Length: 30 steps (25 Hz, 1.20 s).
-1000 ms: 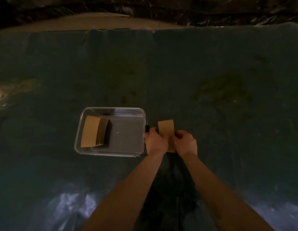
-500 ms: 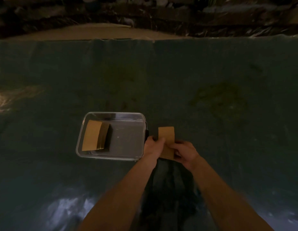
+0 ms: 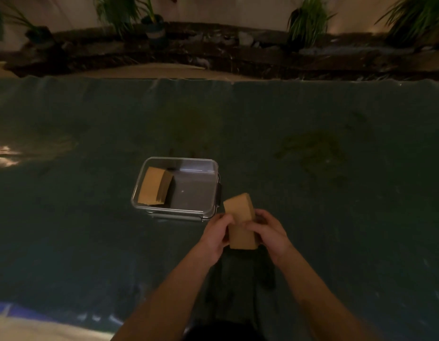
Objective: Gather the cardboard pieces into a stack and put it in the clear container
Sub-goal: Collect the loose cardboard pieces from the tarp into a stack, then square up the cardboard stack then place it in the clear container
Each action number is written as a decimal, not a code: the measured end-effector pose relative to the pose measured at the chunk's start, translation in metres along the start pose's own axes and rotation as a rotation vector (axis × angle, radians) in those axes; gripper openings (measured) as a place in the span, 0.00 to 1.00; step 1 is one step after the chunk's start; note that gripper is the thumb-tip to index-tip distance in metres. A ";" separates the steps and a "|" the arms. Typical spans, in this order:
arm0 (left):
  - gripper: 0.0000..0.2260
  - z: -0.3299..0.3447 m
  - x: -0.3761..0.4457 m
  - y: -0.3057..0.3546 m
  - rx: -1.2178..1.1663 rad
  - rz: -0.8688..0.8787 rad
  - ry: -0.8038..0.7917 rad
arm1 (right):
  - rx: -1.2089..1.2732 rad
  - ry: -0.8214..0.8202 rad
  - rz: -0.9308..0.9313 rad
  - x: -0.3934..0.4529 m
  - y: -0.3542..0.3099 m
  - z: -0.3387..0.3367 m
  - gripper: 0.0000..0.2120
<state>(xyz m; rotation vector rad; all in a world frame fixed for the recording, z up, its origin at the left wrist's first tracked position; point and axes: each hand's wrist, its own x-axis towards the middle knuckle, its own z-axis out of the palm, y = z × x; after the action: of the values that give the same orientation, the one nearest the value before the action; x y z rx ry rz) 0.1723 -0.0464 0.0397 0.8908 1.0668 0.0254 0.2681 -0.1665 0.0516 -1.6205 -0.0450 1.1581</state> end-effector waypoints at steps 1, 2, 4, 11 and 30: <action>0.10 -0.006 -0.008 -0.001 -0.003 0.011 -0.034 | -0.014 0.012 -0.027 -0.007 0.001 0.005 0.21; 0.11 -0.013 -0.016 -0.001 0.001 0.025 -0.065 | -0.029 0.020 -0.050 -0.015 0.003 0.011 0.20; 0.15 -0.029 -0.027 -0.003 0.004 0.053 -0.113 | -0.048 -0.004 -0.069 -0.027 0.005 0.024 0.21; 0.17 -0.123 -0.053 -0.008 -0.072 0.084 -0.176 | -0.212 0.007 -0.170 -0.053 0.019 0.118 0.23; 0.24 -0.316 -0.043 -0.017 1.225 0.629 -0.151 | -1.316 0.157 -0.524 -0.053 0.101 0.262 0.27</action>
<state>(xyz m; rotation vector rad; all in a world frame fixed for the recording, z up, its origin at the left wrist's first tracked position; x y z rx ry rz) -0.0982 0.1194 0.0041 2.2695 0.5395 -0.1890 0.0100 -0.0477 0.0263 -2.5610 -1.2697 0.5203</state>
